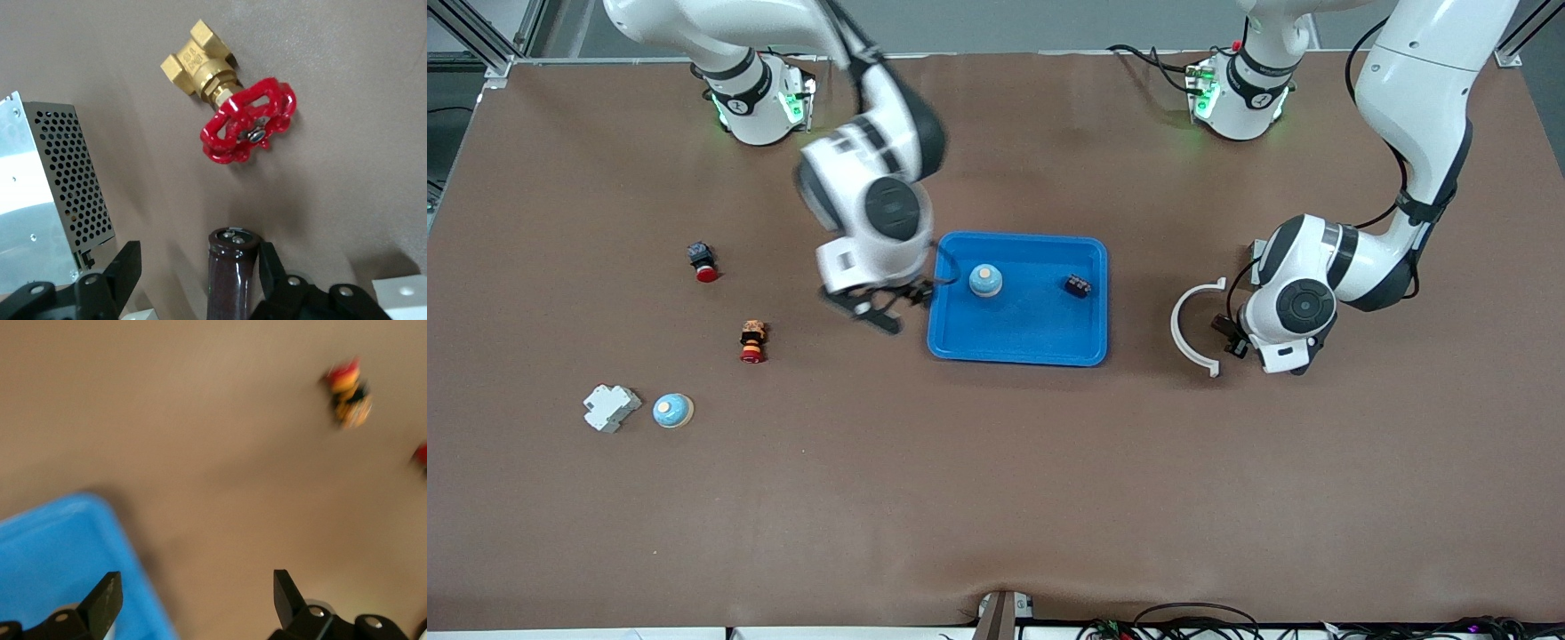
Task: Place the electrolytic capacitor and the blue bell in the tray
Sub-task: 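Move the right gripper to the second blue bell while the left gripper reaches the capacitor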
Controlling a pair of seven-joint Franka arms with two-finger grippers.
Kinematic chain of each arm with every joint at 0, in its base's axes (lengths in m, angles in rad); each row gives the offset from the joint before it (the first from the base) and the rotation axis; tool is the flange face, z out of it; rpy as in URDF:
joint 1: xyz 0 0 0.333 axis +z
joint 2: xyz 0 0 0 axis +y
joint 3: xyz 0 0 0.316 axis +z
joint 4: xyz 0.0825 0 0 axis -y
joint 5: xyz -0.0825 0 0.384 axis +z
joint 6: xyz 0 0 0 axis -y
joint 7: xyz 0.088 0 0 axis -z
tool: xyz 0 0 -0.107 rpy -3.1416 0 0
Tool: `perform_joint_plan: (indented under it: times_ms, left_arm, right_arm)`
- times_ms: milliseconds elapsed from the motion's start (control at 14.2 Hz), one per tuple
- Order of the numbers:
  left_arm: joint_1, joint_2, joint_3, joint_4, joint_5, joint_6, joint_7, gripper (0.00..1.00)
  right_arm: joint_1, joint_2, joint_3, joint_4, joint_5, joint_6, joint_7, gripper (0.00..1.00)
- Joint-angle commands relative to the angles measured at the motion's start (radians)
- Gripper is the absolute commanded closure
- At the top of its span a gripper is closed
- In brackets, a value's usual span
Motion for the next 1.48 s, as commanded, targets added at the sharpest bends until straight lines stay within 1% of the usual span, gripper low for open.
perform_joint_plan:
  times_ms: [0, 70, 211, 352, 423, 634, 846, 916, 987, 1198, 1410]
  left_arm:
    - [0.013, 0.001, -0.016, -0.031, 0.021, 0.041, 0.016, 0.27]
    - [0.013, 0.001, -0.016, -0.040, 0.021, 0.062, 0.021, 0.32]
    - [0.013, 0.002, -0.016, -0.042, 0.021, 0.067, 0.021, 0.45]
    - [0.009, 0.004, -0.018, -0.042, 0.021, 0.072, 0.021, 0.60]
    - [0.009, 0.008, -0.018, -0.042, 0.021, 0.081, 0.023, 0.66]
    - [0.006, 0.015, -0.019, -0.039, 0.021, 0.104, 0.021, 0.79]
    - [0.006, 0.010, -0.021, -0.033, 0.021, 0.106, 0.023, 0.93]
    - [0.006, 0.005, -0.021, -0.030, 0.021, 0.104, 0.023, 1.00]
    - [0.006, 0.001, -0.024, -0.025, 0.021, 0.104, 0.024, 1.00]
    - [0.013, -0.027, -0.041, -0.019, 0.021, 0.098, 0.064, 1.00]
    - [0.013, -0.053, -0.041, 0.024, 0.019, 0.052, 0.079, 1.00]
  right_arm:
    - [-0.169, -0.084, 0.022, -0.084, -0.015, 0.014, -0.259, 0.00]
    - [-0.224, -0.095, 0.022, -0.088, -0.028, 0.028, -0.337, 0.00]
    - [-0.328, -0.101, 0.023, -0.088, -0.044, 0.053, -0.497, 0.00]
    - [-0.425, -0.094, 0.024, -0.089, -0.047, 0.105, -0.637, 0.00]
    - [-0.464, -0.090, 0.024, -0.097, -0.047, 0.141, -0.675, 0.00]
    - [-0.569, -0.083, 0.025, -0.172, -0.044, 0.299, -0.795, 0.00]
    - [-0.626, -0.067, 0.028, -0.238, -0.021, 0.385, -0.818, 0.00]
    - [-0.633, -0.066, 0.028, -0.276, 0.008, 0.442, -0.820, 0.00]
    - [-0.639, -0.057, 0.028, -0.294, 0.025, 0.480, -0.824, 0.00]
    - [-0.657, 0.001, 0.028, -0.293, 0.033, 0.539, -0.829, 0.00]
    - [-0.660, 0.049, 0.028, -0.285, 0.033, 0.597, -0.832, 0.00]
